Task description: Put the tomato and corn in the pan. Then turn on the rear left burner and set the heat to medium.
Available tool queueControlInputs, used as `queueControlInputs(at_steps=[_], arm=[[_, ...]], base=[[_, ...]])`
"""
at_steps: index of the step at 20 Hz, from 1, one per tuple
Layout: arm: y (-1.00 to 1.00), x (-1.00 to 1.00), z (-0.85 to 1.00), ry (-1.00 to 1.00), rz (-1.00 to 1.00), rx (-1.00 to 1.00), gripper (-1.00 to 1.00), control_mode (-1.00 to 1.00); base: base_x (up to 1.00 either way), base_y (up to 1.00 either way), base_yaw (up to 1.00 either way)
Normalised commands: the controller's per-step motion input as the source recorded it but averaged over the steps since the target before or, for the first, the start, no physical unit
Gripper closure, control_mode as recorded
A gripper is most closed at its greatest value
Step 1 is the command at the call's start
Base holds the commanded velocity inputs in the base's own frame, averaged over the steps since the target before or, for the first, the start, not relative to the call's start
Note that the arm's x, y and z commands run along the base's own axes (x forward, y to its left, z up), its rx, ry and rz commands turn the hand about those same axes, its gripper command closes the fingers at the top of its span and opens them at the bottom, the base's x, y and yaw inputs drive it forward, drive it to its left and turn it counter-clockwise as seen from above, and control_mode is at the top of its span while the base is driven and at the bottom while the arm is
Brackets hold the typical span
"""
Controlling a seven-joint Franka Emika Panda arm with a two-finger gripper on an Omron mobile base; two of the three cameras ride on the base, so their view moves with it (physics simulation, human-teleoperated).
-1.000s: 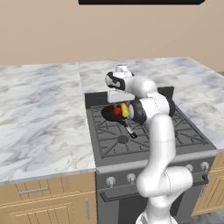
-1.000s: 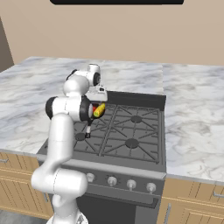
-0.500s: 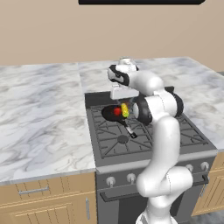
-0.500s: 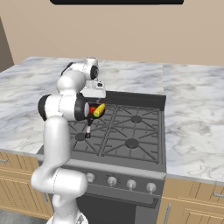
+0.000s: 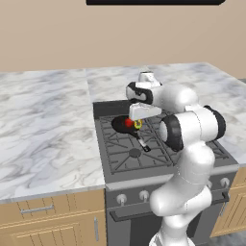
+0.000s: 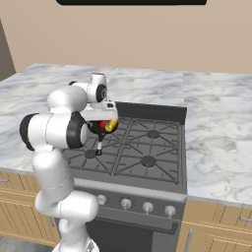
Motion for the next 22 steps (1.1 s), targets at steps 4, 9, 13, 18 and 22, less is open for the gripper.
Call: queueControlInputs(at_steps=[4, 9, 13, 18, 22], arm=[[-0.04, -0.97, 0.13, -0.17, 0.07, 0.00, -1.00, -1.00], [-0.01, -0.68, 0.28, -0.01, 0.03, 0.00, -1.00, -1.00], [0.00, -0.39, 0.05, 0.00, 0.02, 0.01, -1.00, -1.00], [0.00, -0.27, 0.30, 0.00, 0.03, 0.02, -1.00, -1.00], [0.00, -0.34, 0.34, 0.00, 0.01, 0.01, -1.00, -1.00]], base=[[0.00, 0.00, 0.00], [0.00, 0.00, 0.00], [0.00, 0.00, 0.00], [0.00, 0.00, 0.00], [0.00, 0.00, 0.00]])
